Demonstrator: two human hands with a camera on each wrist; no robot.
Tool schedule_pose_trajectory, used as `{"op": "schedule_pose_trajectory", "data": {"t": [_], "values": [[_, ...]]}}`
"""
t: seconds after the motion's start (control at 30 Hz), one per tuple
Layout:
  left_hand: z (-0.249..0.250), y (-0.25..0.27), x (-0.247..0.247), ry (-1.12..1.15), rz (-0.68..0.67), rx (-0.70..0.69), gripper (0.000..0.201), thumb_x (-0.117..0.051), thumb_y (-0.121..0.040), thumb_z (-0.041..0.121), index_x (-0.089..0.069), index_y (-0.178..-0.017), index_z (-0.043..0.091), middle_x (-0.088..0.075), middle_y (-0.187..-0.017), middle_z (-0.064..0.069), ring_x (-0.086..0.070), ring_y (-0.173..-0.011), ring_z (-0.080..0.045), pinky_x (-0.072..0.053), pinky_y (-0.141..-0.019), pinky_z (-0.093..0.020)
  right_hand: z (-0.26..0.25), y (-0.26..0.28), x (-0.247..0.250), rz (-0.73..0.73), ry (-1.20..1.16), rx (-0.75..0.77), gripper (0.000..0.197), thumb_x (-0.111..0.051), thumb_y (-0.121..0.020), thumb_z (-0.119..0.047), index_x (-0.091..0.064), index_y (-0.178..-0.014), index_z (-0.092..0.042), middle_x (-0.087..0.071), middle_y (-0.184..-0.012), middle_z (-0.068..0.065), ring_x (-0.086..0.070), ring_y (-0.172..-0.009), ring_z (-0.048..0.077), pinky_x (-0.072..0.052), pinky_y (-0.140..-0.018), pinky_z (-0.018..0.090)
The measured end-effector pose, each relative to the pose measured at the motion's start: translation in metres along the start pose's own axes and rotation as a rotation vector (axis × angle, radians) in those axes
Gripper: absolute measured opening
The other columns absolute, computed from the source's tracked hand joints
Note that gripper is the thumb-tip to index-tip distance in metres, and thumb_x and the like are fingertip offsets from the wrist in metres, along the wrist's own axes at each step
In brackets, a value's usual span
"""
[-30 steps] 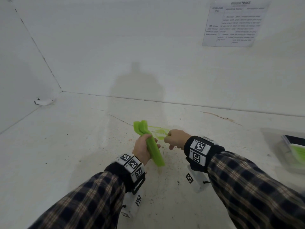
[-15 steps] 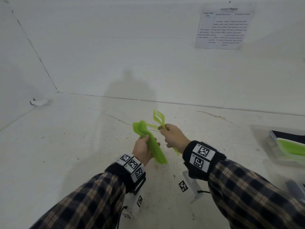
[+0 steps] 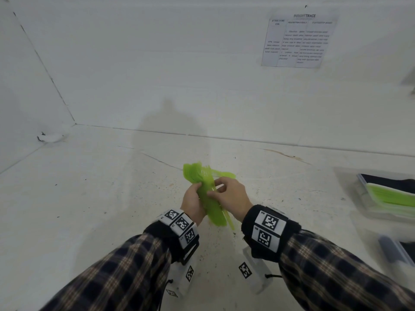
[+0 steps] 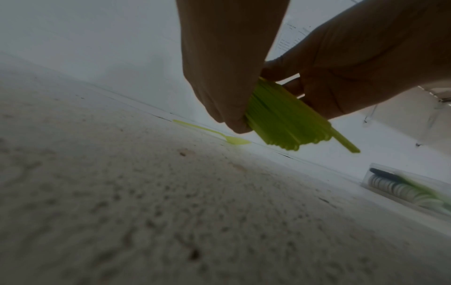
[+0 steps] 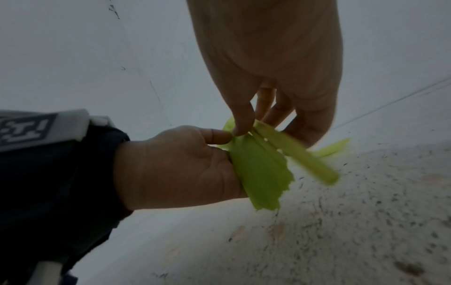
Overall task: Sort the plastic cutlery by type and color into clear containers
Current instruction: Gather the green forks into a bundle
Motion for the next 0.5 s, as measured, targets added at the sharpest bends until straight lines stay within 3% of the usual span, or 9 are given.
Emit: {"op": "schedule_pose_trajectory", "data": {"t": [0.07,0.13,0.2,0.27,0.3,0.37,0.43,0.5], "values": [[-0.0013,0.0007,-0.0002,0.004,-0.008,-0.001,0.039,-0.029,-0.100,0.026,-0.061,-0.096,0.003,-0.071,-0.075,-0.012,-0.069,-0.064,-0.020,-0.050,-0.060,-0.034,-0.0029,0.0013,0.0005,0.007,0.001,0.033,0.020,-0.071,-0.081,-0.017,-0.069,-0.099,-0.009,-0.064,-0.080,0.006,-0.061,-0.080,0.020,-0.052,-0.075,0.033],[-0.0014,0.0013,0.0013,-0.013,0.001,-0.004,0.037,-0.033,-0.100,0.025,-0.060,-0.106,0.001,-0.068,-0.087,-0.012,-0.068,-0.065,-0.018,-0.053,-0.052,-0.028,-0.0064,0.0034,0.0007,0.019,0.057,0.084,0.020,-0.065,-0.086,-0.019,-0.069,-0.093,0.000,-0.067,-0.084,0.015,-0.056,-0.077,0.022,-0.048,-0.078,0.033],[-0.0008,-0.0003,0.0033,-0.030,0.015,-0.011,0.038,-0.035,-0.100,0.024,-0.055,-0.121,-0.001,-0.064,-0.101,-0.016,-0.065,-0.074,-0.021,-0.052,-0.047,-0.024,-0.0062,0.0044,-0.0008,0.018,0.082,0.098,0.028,-0.059,-0.091,-0.021,-0.067,-0.088,0.005,-0.065,-0.086,0.022,-0.049,-0.072,0.019,-0.044,-0.071,0.032],[-0.0004,-0.0008,0.0050,-0.026,0.035,-0.018,0.041,-0.037,-0.100,0.023,-0.051,-0.129,-0.002,-0.061,-0.115,-0.019,-0.064,-0.083,-0.024,-0.053,-0.051,-0.026,-0.0065,0.0059,-0.0014,0.024,0.079,0.094,0.027,-0.058,-0.092,-0.021,-0.067,-0.086,0.003,-0.062,-0.079,0.016,-0.049,-0.071,0.016,-0.041,-0.064,0.025],[-0.0003,-0.0006,0.0054,-0.027,0.039,-0.018,0.042,-0.038,-0.099,0.023,-0.050,-0.130,-0.002,-0.060,-0.119,-0.021,-0.064,-0.086,-0.025,-0.054,-0.053,-0.028,-0.0065,0.0065,-0.0005,0.045,0.059,0.092,0.024,-0.058,-0.091,-0.021,-0.068,-0.087,0.001,-0.062,-0.078,0.011,-0.051,-0.069,0.016,-0.041,-0.060,0.019],[-0.0005,0.0009,0.0044,-0.017,0.031,-0.016,0.044,-0.040,-0.098,0.024,-0.048,-0.132,-0.002,-0.058,-0.123,-0.023,-0.062,-0.092,-0.027,-0.055,-0.055,-0.031,-0.0066,0.0081,0.0030,0.105,-0.049,0.071,0.019,-0.057,-0.091,-0.017,-0.067,-0.090,-0.001,-0.065,-0.079,0.015,-0.054,-0.061,0.015,-0.045,-0.049,0.013],[-0.0007,0.0013,0.0037,-0.019,0.024,-0.022,0.044,-0.040,-0.098,0.023,-0.046,-0.133,-0.003,-0.054,-0.130,-0.025,-0.060,-0.098,-0.030,-0.056,-0.056,-0.032,-0.0074,0.0094,0.0063,0.162,-0.145,0.059,0.016,-0.058,-0.090,-0.014,-0.067,-0.095,-0.002,-0.068,-0.083,0.020,-0.054,-0.052,0.011,-0.044,-0.042,0.012],[-0.0022,0.0011,0.0018,-0.042,-0.020,-0.021,0.044,-0.038,-0.098,0.023,-0.048,-0.132,-0.002,-0.055,-0.130,-0.023,-0.060,-0.099,-0.029,-0.056,-0.057,-0.031,-0.0066,0.0092,0.0071,0.181,-0.163,0.055,0.018,-0.060,-0.089,-0.014,-0.066,-0.104,-0.008,-0.069,-0.085,0.017,-0.054,-0.049,0.007,-0.044,-0.042,0.012]]}}
Point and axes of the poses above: each hand's wrist, its own y-axis away from the middle knuckle, its own x-axis out of the back of the hand, z = x × y, the point moved 5 cm from there along -y, towards the middle knuckle
